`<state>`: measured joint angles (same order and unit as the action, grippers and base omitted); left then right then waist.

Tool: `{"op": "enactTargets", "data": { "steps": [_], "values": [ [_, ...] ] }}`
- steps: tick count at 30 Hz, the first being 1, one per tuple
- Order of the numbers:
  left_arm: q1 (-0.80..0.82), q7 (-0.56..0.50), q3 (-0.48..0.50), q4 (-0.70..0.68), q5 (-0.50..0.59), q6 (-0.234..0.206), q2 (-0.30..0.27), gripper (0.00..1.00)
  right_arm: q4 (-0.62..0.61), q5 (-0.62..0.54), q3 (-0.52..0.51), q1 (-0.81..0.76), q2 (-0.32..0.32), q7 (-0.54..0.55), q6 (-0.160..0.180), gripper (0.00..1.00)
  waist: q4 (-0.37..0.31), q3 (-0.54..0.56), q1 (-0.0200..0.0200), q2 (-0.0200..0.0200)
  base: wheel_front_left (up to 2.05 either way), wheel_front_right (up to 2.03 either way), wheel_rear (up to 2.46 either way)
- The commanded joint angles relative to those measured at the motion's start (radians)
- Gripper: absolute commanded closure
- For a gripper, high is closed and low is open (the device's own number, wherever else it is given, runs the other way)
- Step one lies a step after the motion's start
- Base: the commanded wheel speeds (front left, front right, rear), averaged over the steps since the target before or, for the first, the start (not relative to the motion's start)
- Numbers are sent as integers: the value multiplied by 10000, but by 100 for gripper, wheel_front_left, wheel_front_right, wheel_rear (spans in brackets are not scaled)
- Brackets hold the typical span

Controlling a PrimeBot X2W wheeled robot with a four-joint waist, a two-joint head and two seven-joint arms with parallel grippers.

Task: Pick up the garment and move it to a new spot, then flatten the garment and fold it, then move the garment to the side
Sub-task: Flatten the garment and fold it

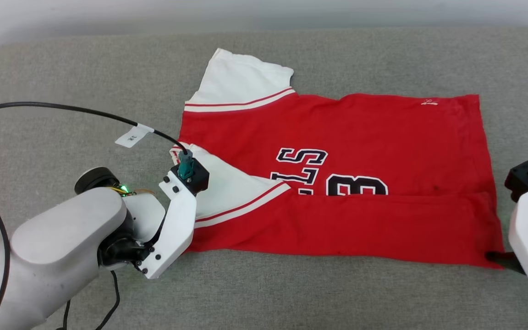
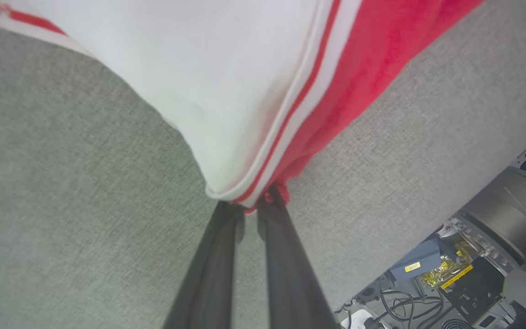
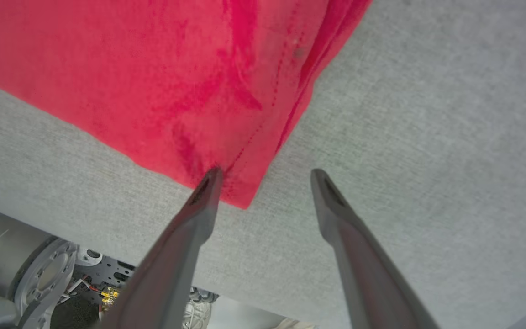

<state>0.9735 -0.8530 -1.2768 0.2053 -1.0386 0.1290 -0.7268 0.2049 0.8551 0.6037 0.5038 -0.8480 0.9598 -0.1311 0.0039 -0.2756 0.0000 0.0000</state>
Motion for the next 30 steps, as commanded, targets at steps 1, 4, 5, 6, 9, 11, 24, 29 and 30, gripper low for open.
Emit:
{"op": "enactTargets", "data": {
  "steps": [1,4,5,6,9,11,24,29,30],
  "values": [
    [166,37,-2,-13,57,-3,41,100,241,25,3,33,205,-123,7,0,96,-154,0,0,0,0,0],
    [207,74,-10,-2,105,-4,55,100,775,56,300,-302,643,-291,7,0,159,-301,0,0,0,0,0],
    [223,79,-14,1,139,-3,51,100,912,120,381,-413,777,-364,8,0,172,-337,0,0,0,0,0],
    [222,89,-19,11,156,-4,32,100,987,146,500,-512,895,-440,7,0,177,-360,0,0,0,0,0],
    [96,112,-32,73,170,-4,-55,100,1046,171,866,-626,968,-681,7,11,147,-378,0,0,0,0,0],
    [-42,162,-39,115,204,-4,-106,100,988,213,917,-496,869,-992,7,100,107,-293,0,0,0,0,0],
    [-791,802,-37,429,-306,-3,-441,100,-502,721,973,-203,-650,-2419,8,100,-7,997,0,0,0,0,0],
    [-1178,976,-38,322,-584,-3,-861,100,-1206,984,965,-560,-1136,-2633,8,100,-2,1453,0,0,0,0,0],
    [-1274,1002,-35,272,-633,-3,-958,100,-1337,1047,961,-664,-1203,-2647,8,100,-2,1532,0,0,0,0,0]
  ]
}}
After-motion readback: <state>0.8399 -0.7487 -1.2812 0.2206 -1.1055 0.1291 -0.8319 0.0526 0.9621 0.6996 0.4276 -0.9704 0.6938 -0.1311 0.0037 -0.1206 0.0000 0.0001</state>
